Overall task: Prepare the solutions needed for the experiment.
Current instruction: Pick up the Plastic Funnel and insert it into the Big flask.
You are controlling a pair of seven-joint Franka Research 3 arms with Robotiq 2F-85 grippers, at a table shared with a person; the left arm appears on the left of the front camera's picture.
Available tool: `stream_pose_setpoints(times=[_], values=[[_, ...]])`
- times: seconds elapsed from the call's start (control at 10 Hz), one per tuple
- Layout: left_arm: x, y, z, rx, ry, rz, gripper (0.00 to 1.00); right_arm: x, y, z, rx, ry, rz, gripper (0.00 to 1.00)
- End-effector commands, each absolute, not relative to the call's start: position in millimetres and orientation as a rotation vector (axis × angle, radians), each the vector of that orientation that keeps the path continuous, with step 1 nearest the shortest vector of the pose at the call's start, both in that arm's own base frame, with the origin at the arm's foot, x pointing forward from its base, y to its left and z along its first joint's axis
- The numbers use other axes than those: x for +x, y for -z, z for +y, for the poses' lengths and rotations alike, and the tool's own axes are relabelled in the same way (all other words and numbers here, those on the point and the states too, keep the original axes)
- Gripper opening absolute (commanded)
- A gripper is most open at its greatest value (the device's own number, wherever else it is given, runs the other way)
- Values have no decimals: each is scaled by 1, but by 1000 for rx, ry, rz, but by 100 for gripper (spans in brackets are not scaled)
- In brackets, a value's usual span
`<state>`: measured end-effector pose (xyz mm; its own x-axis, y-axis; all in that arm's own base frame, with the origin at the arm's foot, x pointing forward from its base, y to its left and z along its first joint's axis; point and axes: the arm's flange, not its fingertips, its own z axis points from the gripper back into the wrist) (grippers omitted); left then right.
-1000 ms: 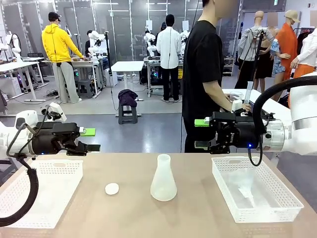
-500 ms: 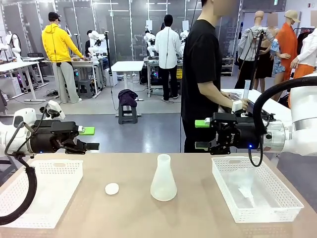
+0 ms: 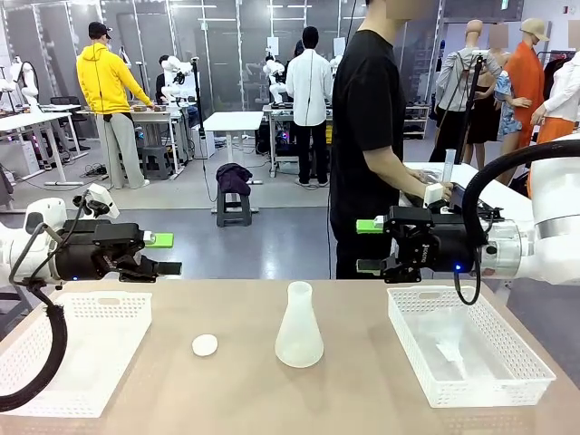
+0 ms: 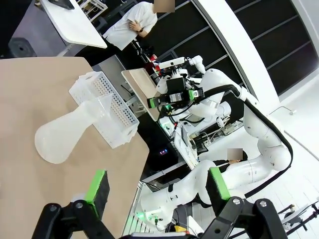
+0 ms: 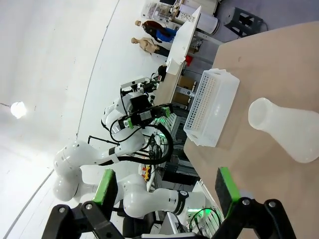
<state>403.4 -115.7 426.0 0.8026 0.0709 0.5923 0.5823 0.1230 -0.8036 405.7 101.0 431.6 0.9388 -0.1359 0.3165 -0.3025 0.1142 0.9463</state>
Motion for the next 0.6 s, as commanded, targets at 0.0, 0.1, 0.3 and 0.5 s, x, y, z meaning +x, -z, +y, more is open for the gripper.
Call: stream_pose_setpoints(times=[0.0, 0.1, 0.3, 0.5], values=[[404, -427, -117, -1438, 395, -570, 100, 406, -433, 102, 1463, -124, -369, 100], [404, -427, -117, -1438, 395, -570, 100, 406, -433, 102, 1463, -124, -369, 100], [404, -427, -117, -1438, 395, -570, 100, 406, -433, 102, 1463, -124, -369, 100], [404, -427, -117, -1438, 395, -570, 100, 406, -433, 102, 1463, -124, -369, 100]])
